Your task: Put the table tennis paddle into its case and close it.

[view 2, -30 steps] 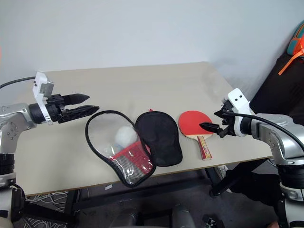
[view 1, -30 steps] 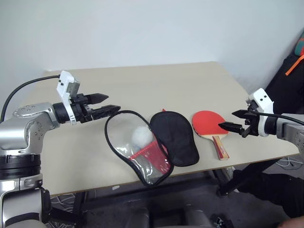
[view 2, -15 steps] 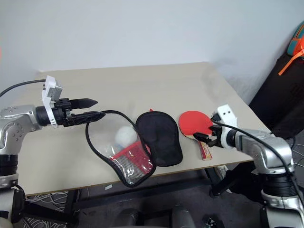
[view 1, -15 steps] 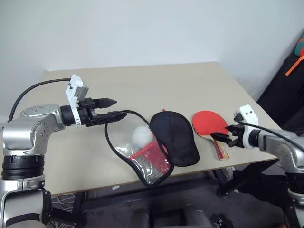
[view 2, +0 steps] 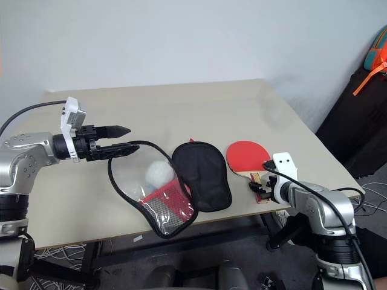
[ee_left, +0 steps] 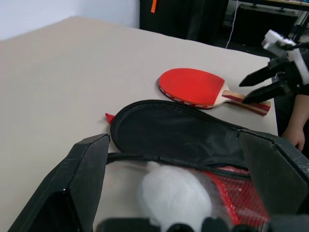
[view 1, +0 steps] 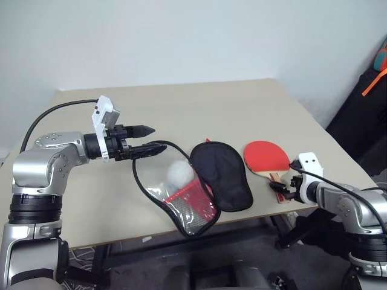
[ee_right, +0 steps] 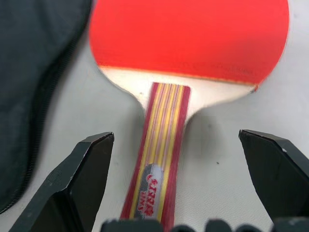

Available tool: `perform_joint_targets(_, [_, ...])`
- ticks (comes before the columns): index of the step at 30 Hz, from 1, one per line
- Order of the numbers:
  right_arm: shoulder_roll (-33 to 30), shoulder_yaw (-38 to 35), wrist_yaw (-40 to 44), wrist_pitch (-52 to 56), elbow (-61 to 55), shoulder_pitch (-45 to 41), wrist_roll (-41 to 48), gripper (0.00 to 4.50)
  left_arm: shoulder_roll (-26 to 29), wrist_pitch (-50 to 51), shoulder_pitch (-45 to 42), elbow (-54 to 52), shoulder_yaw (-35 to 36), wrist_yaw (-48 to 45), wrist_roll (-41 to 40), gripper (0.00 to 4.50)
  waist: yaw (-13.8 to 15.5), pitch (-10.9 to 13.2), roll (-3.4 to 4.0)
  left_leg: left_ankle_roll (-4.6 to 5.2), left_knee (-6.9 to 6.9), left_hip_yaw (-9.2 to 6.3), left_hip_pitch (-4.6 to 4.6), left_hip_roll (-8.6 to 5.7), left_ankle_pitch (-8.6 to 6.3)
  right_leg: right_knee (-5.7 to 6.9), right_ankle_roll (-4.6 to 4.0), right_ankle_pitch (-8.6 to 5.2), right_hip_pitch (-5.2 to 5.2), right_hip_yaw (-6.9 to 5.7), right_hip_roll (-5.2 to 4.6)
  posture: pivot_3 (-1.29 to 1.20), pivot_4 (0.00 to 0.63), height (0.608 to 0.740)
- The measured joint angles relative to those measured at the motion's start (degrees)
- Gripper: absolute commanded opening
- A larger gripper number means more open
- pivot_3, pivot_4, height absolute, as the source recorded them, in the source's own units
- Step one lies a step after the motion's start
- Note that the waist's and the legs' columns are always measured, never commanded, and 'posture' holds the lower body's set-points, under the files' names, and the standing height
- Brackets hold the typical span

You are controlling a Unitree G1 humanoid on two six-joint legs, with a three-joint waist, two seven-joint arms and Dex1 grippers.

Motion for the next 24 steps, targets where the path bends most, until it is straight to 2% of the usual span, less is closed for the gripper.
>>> perform_joint_targets(8, [3.94, -0.01, -3.47, -2.59, 2.78, -0.76, -2.62, 4.50, -0.48, -0.06, 0.01, 0.17, -0.15, 0.34, 0.03, 4.48, -0.04, -0.06, -0.10, 0.00, 0.08, -0.02, 0.06, 0.01, 0.00, 0.01, 0.00, 0.01, 0.09, -0.01, 0.00, 0.00, 0.000, 0.740])
perform_joint_targets(10, [4.44, -0.01, -4.18, -3.03, 3.84, -1.50, -3.26, 4.13, -0.58, -0.06, 0.03, 0.17, -0.15, 0.74, 0.02, 4.50, -0.05, -0.06, -0.10, 0.00, 0.09, -0.02, 0.05, 0.01, 0.00, 0.01, 0.00, 0.01, 0.09, 0.00, 0.00, 0.00, 0.000, 0.740])
perform_joint_targets(13, [5.72, -0.32, -5.59, -3.45, 4.93, -2.38, -4.28, 3.27, -0.77, -0.06, 0.27, 0.15, -0.14, 1.26, 0.01, 4.50, -0.04, -0.06, -0.10, 0.00, 0.08, -0.03, 0.05, 0.01, 0.00, 0.02, 0.00, 0.01, 0.08, -0.01, 0.00, 0.00, 0.000, 0.740])
perform_joint_targets(19, [6.16, 0.07, -6.54, -3.12, 6.13, -3.80, -4.66, 1.12, -1.14, -0.05, 0.37, -0.12, -0.14, 2.12, -0.09, 4.50, -0.05, -0.05, -0.09, 0.00, 0.08, -0.03, 0.03, 0.01, 0.00, 0.03, 0.00, 0.02, 0.06, -0.01, 0.00, 0.00, 0.000, 0.740])
perform_joint_targets(24, [6.17, 0.75, -7.02, -2.72, 5.91, -4.09, -5.51, 1.12, -1.12, -0.06, 0.56, -0.14, -0.13, 2.20, -0.10, 4.50, -0.04, -0.05, -0.08, 0.00, 0.08, -0.02, 0.03, 0.00, 0.00, 0.03, 0.00, 0.01, 0.06, 0.00, 0.00, 0.00, 0.000, 0.740])
